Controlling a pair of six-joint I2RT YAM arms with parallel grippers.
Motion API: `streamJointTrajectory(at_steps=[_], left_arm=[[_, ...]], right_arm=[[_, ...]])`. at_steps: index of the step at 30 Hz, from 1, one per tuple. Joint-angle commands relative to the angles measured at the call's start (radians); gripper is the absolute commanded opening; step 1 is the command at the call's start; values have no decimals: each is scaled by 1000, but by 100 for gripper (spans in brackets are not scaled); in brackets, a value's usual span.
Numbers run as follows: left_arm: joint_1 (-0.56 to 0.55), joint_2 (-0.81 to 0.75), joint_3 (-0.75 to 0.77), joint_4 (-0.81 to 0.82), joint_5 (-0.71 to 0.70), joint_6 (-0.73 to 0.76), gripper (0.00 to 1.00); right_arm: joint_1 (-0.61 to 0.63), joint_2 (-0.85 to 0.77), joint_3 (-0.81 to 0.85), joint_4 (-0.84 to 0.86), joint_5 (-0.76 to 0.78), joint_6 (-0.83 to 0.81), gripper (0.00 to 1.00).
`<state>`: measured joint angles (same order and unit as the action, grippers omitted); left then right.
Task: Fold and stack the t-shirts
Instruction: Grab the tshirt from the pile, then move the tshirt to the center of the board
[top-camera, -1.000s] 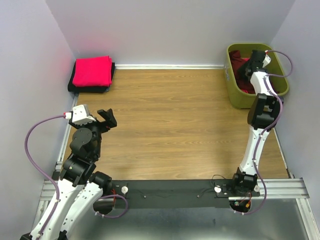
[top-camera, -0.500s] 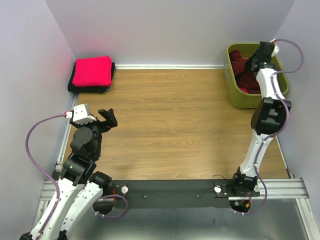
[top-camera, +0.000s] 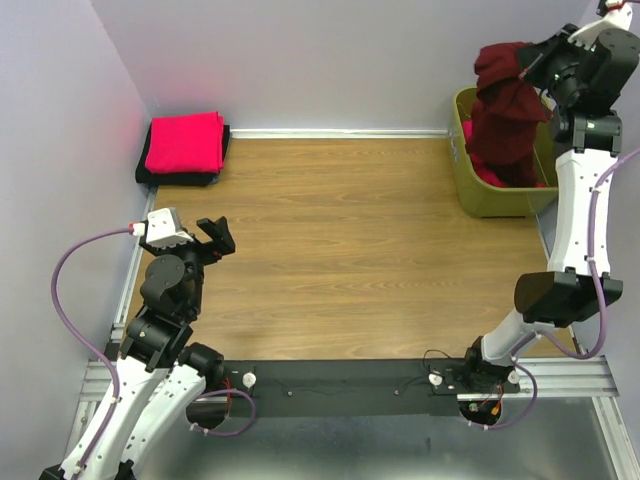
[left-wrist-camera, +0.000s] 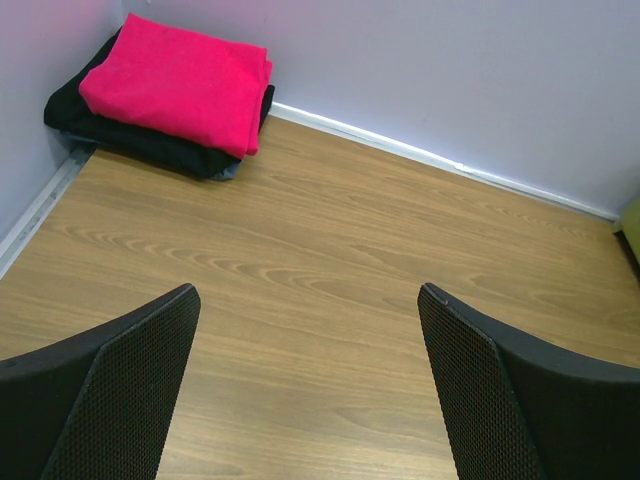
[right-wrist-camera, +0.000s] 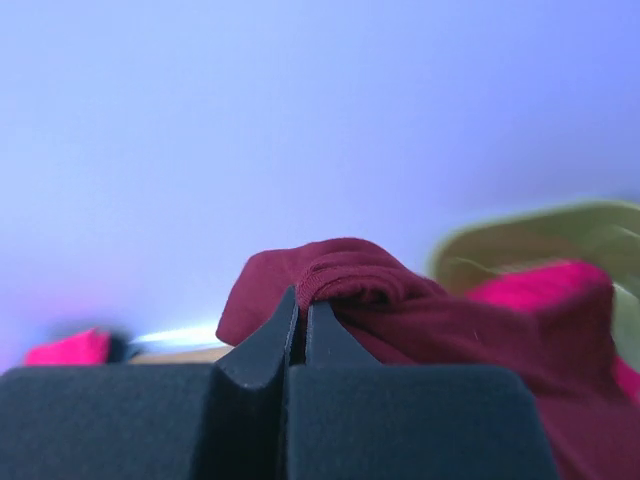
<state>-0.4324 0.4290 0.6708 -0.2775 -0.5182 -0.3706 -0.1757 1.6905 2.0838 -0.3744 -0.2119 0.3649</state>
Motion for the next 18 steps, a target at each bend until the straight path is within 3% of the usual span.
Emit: streamJointTrajectory(at_steps=[1, 9, 13, 18], left_arm=[[-2, -12, -10, 20, 14, 7, 98], [-2, -35, -11, 21, 14, 6, 98], [-2, -53, -13, 23, 11, 2, 97], [-2, -68, -13, 20, 6, -1, 98]], right_arm=[[91, -37, 71, 14, -220, -26, 0], [415, -38, 133, 28, -238, 23, 0], [608, -38, -20, 67, -198, 42, 1], [904, 98, -208, 114, -98, 83, 1]])
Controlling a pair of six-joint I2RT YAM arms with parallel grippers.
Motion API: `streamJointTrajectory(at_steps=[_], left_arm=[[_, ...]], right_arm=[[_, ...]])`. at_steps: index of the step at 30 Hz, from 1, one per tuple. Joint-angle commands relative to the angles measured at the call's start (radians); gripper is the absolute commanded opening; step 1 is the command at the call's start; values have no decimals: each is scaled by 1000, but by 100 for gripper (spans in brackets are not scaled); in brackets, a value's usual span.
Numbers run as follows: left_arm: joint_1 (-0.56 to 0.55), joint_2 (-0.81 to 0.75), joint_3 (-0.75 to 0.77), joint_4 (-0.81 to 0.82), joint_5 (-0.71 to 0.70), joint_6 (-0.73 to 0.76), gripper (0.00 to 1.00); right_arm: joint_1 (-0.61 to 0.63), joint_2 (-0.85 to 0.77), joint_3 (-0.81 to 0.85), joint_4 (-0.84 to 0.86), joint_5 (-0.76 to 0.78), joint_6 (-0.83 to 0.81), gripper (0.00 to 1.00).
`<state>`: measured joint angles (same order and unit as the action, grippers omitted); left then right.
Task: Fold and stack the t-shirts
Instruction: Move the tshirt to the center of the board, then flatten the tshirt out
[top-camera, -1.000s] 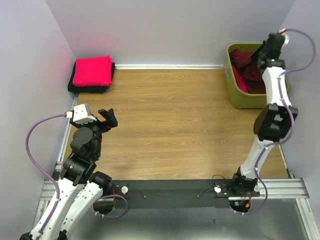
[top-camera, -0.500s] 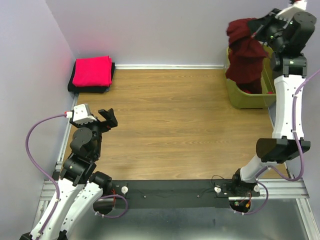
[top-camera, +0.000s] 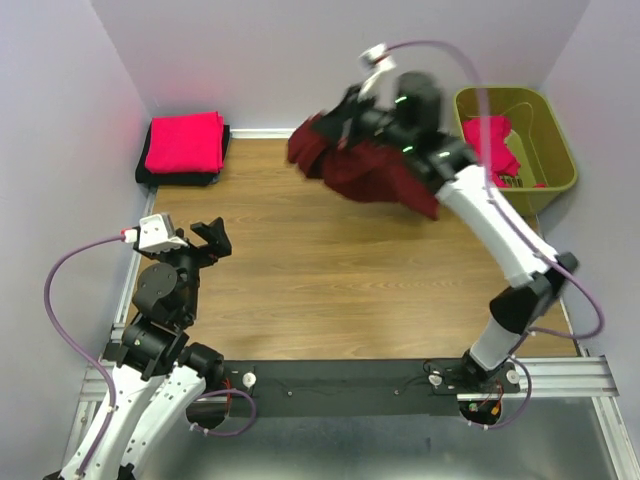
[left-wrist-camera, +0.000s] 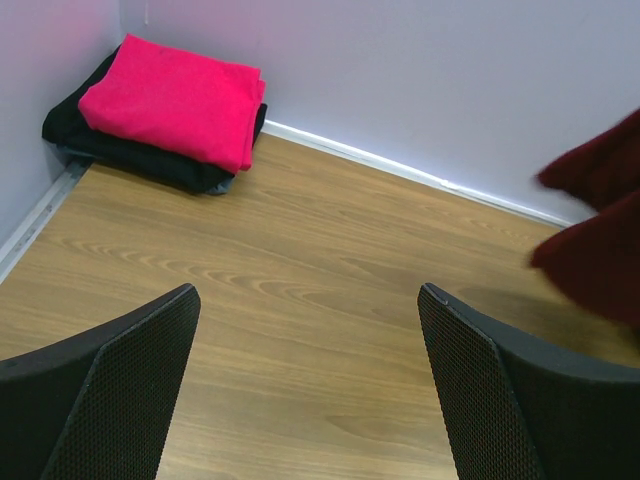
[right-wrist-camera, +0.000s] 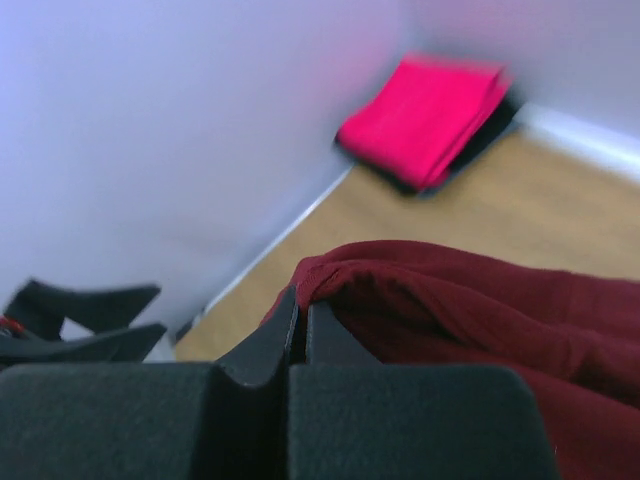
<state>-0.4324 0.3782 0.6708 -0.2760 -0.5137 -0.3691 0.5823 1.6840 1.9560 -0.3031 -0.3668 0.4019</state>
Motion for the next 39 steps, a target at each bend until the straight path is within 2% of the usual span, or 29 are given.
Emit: streamJointTrajectory(at_steps=[1, 3, 4, 5, 7, 10, 11, 12, 20, 24, 25, 26, 32, 39], left_arm=[[0, -19, -13, 15, 1, -4, 98], [-2, -25, -11, 14, 0, -4, 98], [-2, -33, -13, 15, 1, -4, 98], [-2, -35, -13, 15, -2, -4, 98], [-2, -39, -14, 17, 0, -4, 98], [-2, -38, -16, 20, 4, -5, 98], [-2, -33, -16, 21, 6, -5, 98], [-2, -29, -16, 23, 9, -5, 98], [-2, 94, -13, 24, 58, -28, 98], [0, 198, -7, 17, 90, -100, 98], [-2, 241, -7, 14, 102, -119, 98], [-2, 264, -7, 11, 106, -138, 98], [0, 406, -16, -12, 124, -246, 98], [23, 449, -8, -60, 109, -306, 98]], right_arm=[[183, 138, -85, 42, 75, 45, 4], [257, 218, -86, 41, 144, 52, 16], [275, 236, -80, 42, 153, 57, 39], [275, 252, -78, 41, 160, 61, 48], [275, 253, -103, 38, 245, 60, 61], [272, 215, -190, 19, 360, -20, 66], [257, 185, -222, 10, 429, -32, 66], [245, 169, -256, -4, 436, -40, 66], [103, -26, -693, -27, 413, -67, 66], [100, -15, -756, -27, 390, -74, 59], [100, 5, -763, -25, 391, -71, 51], [100, 16, -767, -25, 394, -69, 48], [93, 118, -799, -7, 440, -71, 40], [-22, 152, -923, 75, 437, -28, 34]])
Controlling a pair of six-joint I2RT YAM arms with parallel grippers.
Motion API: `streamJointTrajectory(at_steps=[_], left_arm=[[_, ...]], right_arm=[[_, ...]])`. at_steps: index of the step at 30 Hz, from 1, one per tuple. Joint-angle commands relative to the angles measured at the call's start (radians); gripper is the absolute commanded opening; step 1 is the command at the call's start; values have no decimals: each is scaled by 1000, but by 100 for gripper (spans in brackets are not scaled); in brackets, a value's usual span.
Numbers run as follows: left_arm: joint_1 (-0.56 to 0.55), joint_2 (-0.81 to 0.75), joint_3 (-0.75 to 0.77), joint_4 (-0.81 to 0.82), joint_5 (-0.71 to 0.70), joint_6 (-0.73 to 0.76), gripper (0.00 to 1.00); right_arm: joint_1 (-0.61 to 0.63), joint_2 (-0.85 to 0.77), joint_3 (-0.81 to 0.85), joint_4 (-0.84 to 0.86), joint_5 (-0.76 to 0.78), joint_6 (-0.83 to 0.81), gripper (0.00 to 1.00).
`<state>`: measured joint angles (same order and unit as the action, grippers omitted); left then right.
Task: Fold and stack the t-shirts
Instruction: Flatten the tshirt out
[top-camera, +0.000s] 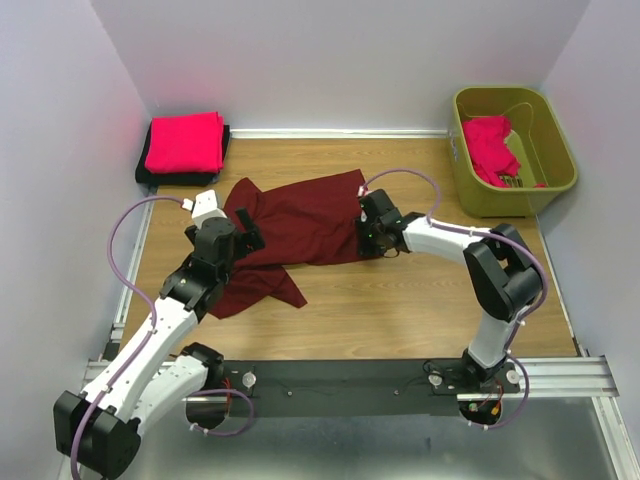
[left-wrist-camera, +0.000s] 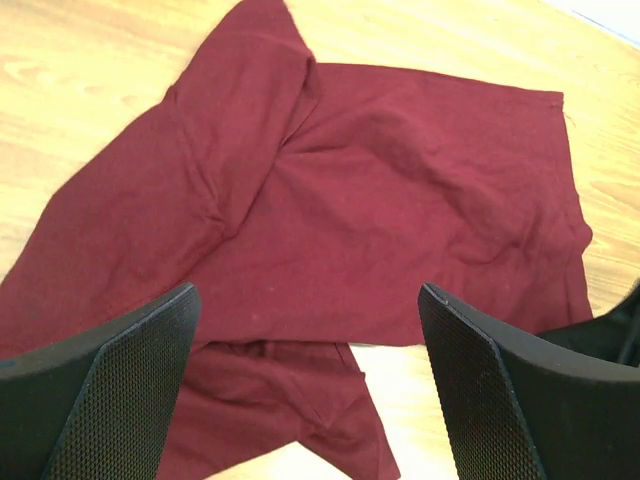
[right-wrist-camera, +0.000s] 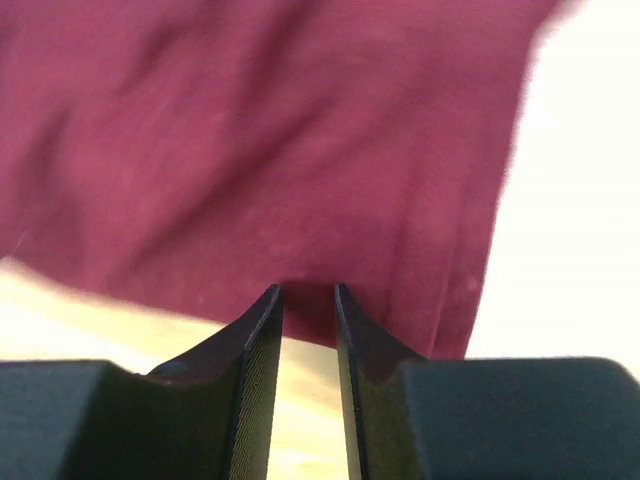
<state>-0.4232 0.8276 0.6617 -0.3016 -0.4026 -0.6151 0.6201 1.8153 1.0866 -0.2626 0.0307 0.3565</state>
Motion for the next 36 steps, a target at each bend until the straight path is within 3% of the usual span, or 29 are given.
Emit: streamJointTrajectory(at_steps=[1, 5, 10, 14, 18, 26, 36], left_arm=[[27, 1, 4, -39, -7, -70, 98], [60, 14, 10, -53, -5, -81, 97], [106, 42, 7, -48, 13, -94, 98], [136, 90, 7, -16, 51, -87, 97], [144, 166, 41, 57, 126, -28, 95], [143, 520, 266, 73, 291, 219, 91], [139, 904, 585, 21, 431, 298, 77]], right_arm=[[-74, 16, -71, 34, 28, 24, 32], [-163, -63, -206, 25, 0, 64, 32], [-243, -288, -399, -100, -22, 124, 32], [-255, -481, -452, -228, -26, 141, 33], [-255, -612, -384, -280, -107, 111, 36], [-253, -554, -205, -287, -156, 12, 41], [-252, -409, -122, -248, -137, 73, 41]])
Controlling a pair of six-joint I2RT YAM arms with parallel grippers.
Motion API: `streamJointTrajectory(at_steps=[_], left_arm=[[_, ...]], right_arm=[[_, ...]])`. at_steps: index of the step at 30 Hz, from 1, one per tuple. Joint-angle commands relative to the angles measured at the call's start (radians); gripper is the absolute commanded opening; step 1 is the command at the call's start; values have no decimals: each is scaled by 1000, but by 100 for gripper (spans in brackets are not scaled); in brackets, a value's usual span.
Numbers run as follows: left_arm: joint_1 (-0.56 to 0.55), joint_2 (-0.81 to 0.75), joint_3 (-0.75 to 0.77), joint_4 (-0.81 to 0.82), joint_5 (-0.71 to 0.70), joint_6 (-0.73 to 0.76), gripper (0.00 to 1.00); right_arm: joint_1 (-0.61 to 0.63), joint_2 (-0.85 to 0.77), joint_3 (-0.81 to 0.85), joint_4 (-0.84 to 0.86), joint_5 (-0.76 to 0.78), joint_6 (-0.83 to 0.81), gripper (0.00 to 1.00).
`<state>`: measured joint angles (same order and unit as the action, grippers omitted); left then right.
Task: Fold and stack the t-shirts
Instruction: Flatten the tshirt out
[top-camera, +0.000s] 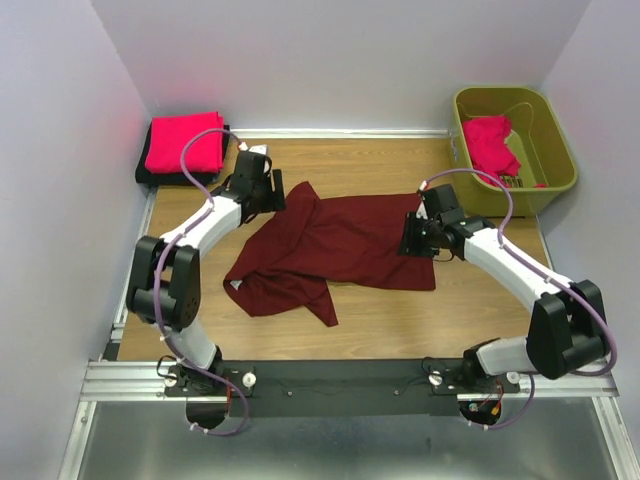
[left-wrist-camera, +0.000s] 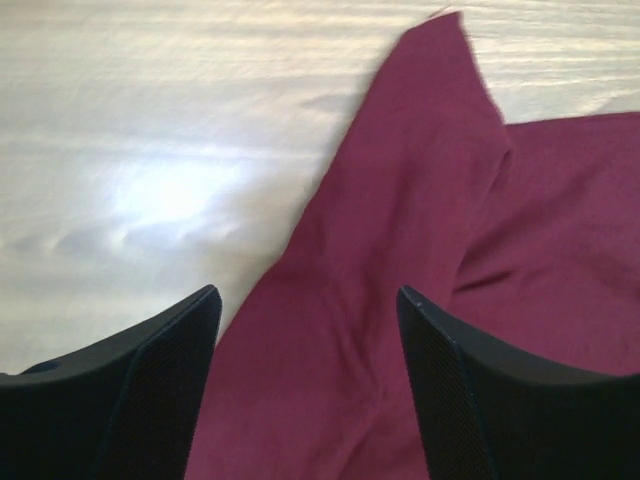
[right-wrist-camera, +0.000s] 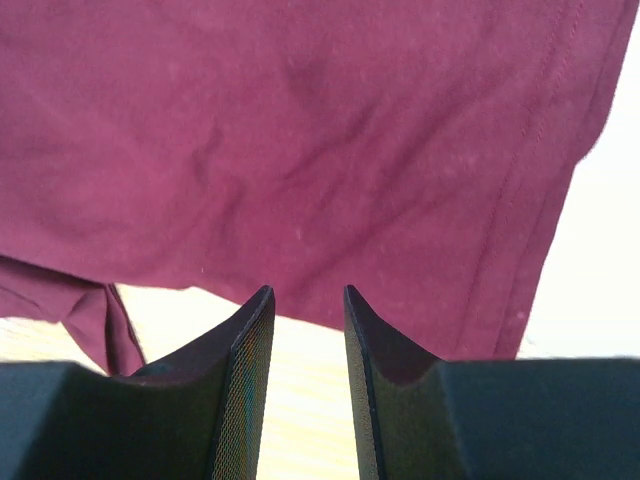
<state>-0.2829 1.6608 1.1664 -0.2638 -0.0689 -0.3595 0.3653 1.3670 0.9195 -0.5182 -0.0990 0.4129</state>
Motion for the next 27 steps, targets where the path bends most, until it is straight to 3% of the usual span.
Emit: streamJointTrajectory(at_steps=[1, 9, 16, 27], left_arm=[[-10, 109, 107, -15, 121, 40, 77], [-94, 215, 193, -37, 78, 25, 74], [-171, 293, 300, -109, -106, -2, 71], [-183, 415, 363, -169, -203, -9, 61]], right_arm=[[3, 49, 48, 12, 5, 24, 41], [3, 125, 45, 27, 7, 18, 41], [3, 158, 19, 49, -10, -22, 41], [3, 147, -47, 63, -5, -42, 42]])
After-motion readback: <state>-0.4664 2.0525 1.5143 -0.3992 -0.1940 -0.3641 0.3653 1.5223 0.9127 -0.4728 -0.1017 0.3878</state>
